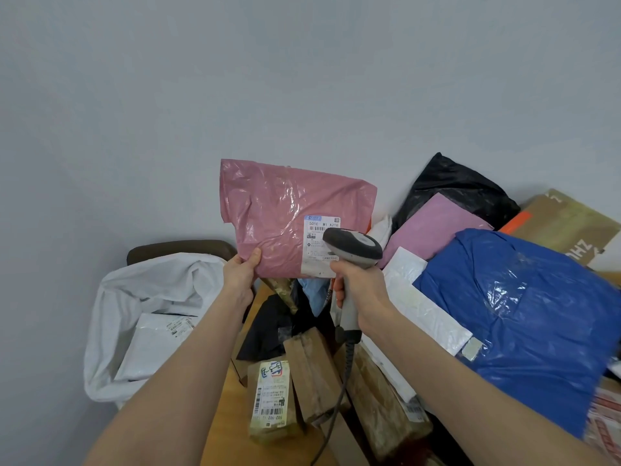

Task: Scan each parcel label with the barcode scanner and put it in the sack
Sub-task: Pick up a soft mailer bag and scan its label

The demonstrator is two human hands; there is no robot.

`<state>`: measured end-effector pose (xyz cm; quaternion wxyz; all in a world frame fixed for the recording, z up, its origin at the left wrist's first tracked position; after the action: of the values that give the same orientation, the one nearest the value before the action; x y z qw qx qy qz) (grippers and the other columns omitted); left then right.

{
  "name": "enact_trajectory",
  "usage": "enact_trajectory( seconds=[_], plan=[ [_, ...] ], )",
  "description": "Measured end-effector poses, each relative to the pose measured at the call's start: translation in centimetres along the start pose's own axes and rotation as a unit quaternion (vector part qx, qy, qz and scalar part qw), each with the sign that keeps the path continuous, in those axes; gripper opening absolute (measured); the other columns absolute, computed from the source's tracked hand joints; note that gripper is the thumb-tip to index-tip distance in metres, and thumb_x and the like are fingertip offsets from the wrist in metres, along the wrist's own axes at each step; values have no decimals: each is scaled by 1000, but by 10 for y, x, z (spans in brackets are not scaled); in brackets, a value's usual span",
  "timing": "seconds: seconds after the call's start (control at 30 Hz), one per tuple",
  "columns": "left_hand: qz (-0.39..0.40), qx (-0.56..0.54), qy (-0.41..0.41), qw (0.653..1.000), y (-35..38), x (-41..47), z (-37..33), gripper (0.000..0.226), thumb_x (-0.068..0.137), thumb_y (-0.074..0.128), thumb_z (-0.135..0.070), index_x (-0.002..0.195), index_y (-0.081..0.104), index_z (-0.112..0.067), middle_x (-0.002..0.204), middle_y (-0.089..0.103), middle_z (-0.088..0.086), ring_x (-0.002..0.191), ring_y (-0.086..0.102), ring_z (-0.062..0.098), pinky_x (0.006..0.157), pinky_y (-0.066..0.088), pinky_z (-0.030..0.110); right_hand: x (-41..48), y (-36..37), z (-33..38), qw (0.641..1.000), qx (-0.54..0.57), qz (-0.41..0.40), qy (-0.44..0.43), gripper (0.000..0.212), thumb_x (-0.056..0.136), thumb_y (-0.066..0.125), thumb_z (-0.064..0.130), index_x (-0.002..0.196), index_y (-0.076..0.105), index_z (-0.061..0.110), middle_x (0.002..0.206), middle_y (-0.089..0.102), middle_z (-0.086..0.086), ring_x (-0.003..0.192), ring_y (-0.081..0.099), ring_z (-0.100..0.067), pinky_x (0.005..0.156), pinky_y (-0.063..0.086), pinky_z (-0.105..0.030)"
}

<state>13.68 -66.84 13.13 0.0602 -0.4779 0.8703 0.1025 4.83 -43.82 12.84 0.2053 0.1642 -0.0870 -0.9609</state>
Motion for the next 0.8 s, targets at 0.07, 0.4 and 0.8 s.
enact_trajectory(
  seconds=[0.07,0.4,0.8],
  plan=[
    [-3,-1,-2,1000,0,0,0,40,95,57,-10,131,49,5,132,55,17,111,56,26,104,44,38,-1,0,1,1000,-9,-3,-1,17,87,65,14,95,62,0,53,53,-6,37,46,-10,41,44,-21],
    [-16,10,3,1000,-8,-6,-5,42,96,55,-11,135,46,3,135,53,16,125,50,30,107,41,40,-6,-3,1,999,-37,-7,2,16,86,66,17,93,61,4,58,53,-6,41,46,-10,43,44,-19],
    [-29,9,16,999,-16,-13,-11,41,96,56,-13,134,48,1,134,54,14,124,52,28,106,42,38,-20,-3,14,998,-69,5,-9,22,85,66,18,69,56,7,49,51,-4,40,43,-12,56,46,-27]
  ],
)
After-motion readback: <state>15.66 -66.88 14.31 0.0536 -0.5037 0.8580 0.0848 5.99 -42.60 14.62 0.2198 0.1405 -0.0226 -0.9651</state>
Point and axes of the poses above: each hand's wrist, its own x-axis towards the middle knuckle, its own y-axis out of the palm, z = x × y, the point moved 9 cm from there along x, towards the middle knuckle
